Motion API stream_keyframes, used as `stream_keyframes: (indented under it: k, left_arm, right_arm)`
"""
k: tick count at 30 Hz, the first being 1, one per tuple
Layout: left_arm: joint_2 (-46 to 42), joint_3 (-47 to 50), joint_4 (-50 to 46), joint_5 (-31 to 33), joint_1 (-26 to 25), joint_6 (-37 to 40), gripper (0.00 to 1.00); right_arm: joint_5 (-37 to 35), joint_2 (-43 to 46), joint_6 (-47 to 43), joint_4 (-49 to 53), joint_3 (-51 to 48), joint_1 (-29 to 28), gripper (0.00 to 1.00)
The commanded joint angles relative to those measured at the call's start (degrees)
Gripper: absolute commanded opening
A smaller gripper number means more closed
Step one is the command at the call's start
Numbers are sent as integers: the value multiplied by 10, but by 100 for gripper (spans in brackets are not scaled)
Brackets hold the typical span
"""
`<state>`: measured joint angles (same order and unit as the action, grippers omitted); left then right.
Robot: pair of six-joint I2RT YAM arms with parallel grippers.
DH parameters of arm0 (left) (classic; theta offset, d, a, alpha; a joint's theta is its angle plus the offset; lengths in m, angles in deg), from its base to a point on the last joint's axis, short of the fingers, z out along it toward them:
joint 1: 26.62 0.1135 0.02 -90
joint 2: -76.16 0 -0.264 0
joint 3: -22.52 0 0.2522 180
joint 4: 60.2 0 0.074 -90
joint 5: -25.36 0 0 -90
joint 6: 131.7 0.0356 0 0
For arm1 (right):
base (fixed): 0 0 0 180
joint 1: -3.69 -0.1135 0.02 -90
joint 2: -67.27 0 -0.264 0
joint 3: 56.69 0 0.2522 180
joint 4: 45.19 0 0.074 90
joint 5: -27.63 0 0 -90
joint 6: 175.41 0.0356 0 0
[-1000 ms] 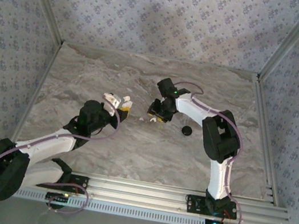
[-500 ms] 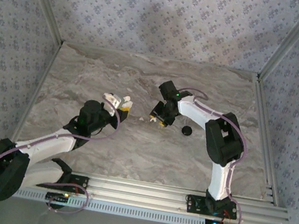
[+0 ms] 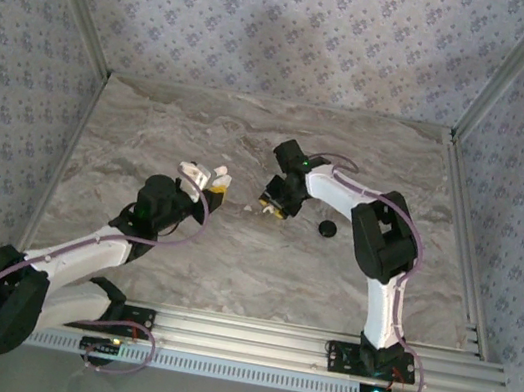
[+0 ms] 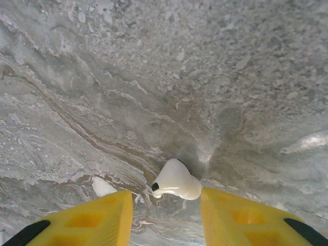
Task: Insert wireless bluetooth earbuds into charging case
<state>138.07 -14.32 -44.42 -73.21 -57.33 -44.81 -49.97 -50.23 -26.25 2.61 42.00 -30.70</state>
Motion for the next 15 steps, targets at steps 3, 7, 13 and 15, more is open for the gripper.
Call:
stream_keyframes:
  k: [3,7,13,15]
  left_arm:
    - [-14,6,10,-14,5,-3,12]
    - [-14,7,10,-14,7,-2,12]
    - [-13,7,12,-14,9,-5,12]
    - [-13,7,11,-15,10,-4,12]
  right_arm:
    - [1,-26,8,8,30,-2,38]
    - [1,-34,4,18,36,-1,38]
    - [0,-44,-1,29,48,-4,39]
    - [-1,-45,-6,44,51,-7,39]
